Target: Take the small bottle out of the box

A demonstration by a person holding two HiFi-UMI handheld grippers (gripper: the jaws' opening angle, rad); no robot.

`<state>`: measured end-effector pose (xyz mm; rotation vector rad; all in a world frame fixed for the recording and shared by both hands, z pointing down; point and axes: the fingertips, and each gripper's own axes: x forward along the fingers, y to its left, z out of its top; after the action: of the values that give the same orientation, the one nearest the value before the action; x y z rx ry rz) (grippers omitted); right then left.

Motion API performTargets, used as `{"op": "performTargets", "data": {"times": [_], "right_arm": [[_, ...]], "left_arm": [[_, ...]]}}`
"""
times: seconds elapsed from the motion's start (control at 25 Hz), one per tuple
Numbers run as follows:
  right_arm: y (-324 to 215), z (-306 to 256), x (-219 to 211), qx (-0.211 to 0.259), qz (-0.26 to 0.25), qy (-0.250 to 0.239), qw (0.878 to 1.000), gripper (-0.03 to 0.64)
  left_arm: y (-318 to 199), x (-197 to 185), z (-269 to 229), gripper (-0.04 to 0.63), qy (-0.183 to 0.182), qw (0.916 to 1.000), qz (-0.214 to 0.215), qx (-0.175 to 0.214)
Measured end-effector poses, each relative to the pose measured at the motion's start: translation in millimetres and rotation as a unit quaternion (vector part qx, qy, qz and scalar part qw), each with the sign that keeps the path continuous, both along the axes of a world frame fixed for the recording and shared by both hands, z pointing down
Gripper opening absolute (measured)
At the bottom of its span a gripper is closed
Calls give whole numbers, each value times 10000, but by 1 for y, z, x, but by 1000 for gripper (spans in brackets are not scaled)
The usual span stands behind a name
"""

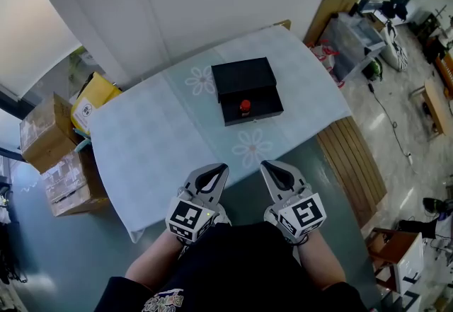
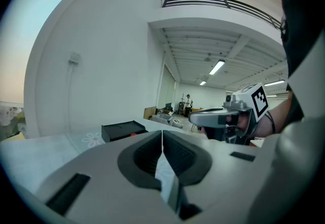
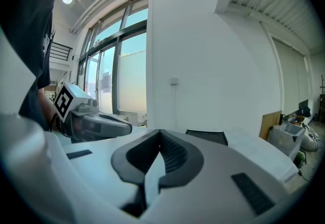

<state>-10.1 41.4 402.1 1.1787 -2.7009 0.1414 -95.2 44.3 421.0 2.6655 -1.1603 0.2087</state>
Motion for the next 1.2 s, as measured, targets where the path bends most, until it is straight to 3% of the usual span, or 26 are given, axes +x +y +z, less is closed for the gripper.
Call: {"op": "performTargets", "data": {"times": [0.72,1.2], "right_arm": [[-25,3,-1,106,200,86,9997,18],[-78,15,3,-148,-299,58,9994,18]], "left_arm": [[-3,-12,3,29,-67,9999,142,4],[-40,-7,6,29,-73,9991,-407,-123]]}}
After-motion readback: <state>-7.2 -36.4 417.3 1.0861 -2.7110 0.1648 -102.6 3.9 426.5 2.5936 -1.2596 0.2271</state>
